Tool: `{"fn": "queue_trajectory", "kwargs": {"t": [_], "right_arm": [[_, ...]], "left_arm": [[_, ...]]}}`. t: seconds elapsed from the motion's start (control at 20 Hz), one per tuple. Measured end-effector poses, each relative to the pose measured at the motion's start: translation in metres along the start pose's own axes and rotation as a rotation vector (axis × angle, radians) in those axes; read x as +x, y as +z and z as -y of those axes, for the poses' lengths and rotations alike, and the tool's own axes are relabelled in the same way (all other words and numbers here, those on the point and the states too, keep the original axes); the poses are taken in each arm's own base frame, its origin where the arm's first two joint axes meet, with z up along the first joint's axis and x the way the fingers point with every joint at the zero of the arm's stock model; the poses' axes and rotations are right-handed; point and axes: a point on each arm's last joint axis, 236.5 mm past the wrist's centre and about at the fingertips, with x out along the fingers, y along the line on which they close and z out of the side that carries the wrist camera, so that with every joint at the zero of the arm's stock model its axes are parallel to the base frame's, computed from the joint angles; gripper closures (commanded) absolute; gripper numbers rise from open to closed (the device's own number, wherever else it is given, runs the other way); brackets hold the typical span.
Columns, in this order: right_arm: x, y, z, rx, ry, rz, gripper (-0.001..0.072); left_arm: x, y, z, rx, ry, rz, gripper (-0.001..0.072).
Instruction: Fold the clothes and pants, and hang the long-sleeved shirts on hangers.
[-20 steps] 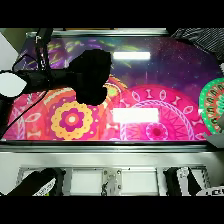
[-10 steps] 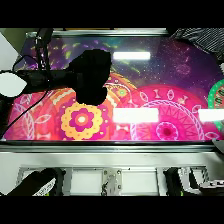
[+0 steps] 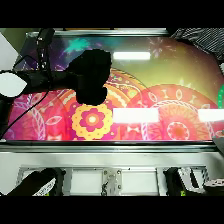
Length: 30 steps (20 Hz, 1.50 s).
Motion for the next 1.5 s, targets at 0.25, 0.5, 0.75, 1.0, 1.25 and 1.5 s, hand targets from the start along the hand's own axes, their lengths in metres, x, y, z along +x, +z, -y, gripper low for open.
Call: {"fn": "queue_trajectory", "kwargs": {"t": [0.25,0.5,0.75,1.0,1.25,1.5], "right_arm": [[-0.005,0.002,-0.004,0.007,0.011,-0.001,0.0239],[-0.031,0.036,-0.023,0.066,0.058,0.083,0.0238],[-0.059,0.07,-0.068,0.215,0.227,0.165,0.0238],[-0.089,0.032,-0.191,0.247,0.747,-0.01,0.0249],[-0.197,-0.041,-0.321,0.197,1.409,-0.315,0.026],[-0.353,-0.154,-0.388,-0.085,1.805,-0.725,0.026]], "left_arm": [[0.0,0.0,0.0,0.0,0.0,0.0,0.069],[0.0,0.0,0.0,-0.001,0.0,0.0,0.069],[0.0,0.0,0.0,-0.003,0.0,-0.001,0.069],[0.0,-0.001,0.0,-0.003,0.0,-0.005,0.069],[0.013,-0.025,-0.009,-0.021,0.009,-0.065,0.069],[0.023,-0.063,-0.014,-0.063,0.005,-0.14,0.069]]}}
